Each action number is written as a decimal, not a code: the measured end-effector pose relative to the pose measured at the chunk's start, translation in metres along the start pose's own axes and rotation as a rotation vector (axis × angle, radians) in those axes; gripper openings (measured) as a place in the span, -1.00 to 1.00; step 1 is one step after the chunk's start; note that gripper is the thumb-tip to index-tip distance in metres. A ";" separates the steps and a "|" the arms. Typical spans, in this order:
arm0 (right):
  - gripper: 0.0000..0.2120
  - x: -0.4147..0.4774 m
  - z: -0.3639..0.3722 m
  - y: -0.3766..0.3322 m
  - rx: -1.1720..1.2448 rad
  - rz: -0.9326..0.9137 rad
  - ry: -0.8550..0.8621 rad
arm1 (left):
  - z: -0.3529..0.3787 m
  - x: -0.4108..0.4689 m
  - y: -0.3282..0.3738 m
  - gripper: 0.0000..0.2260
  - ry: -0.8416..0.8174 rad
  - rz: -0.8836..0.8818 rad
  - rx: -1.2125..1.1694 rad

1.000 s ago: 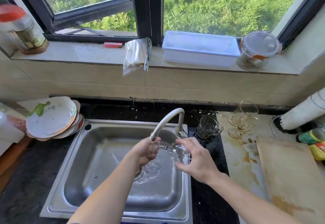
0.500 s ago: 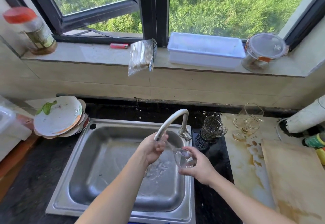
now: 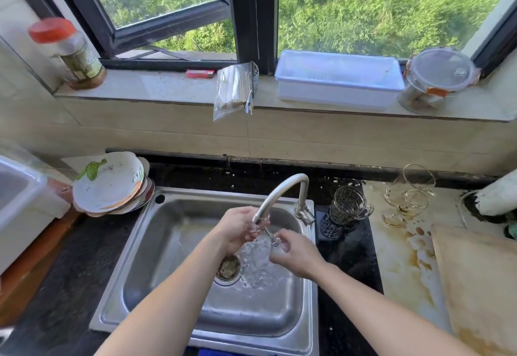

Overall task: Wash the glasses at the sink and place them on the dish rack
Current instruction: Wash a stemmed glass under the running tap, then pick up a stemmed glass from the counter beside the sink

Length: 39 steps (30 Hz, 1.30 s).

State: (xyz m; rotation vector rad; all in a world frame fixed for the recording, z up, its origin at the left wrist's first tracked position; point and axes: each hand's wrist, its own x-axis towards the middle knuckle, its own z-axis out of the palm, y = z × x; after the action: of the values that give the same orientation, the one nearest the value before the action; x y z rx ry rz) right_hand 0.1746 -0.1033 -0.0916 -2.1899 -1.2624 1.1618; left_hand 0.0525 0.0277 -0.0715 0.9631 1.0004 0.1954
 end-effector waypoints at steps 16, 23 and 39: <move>-0.62 0.047 0.035 -0.047 0.237 0.016 0.100 | -0.085 -0.024 -0.011 -0.83 0.475 0.125 0.959; -0.86 0.006 0.034 -0.034 0.476 0.164 0.293 | -0.052 -0.017 -0.023 -0.82 0.179 0.203 1.238; -0.73 -0.256 -0.071 0.071 0.593 0.452 1.032 | 0.200 -0.097 -0.017 -0.86 -0.333 0.788 1.598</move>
State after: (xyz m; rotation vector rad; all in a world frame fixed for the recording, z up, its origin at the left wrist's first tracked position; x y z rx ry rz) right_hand 0.2024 -0.3495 0.0269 -2.1053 0.0104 0.2882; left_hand 0.1500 -0.1540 0.0128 2.7238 0.2350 -0.1855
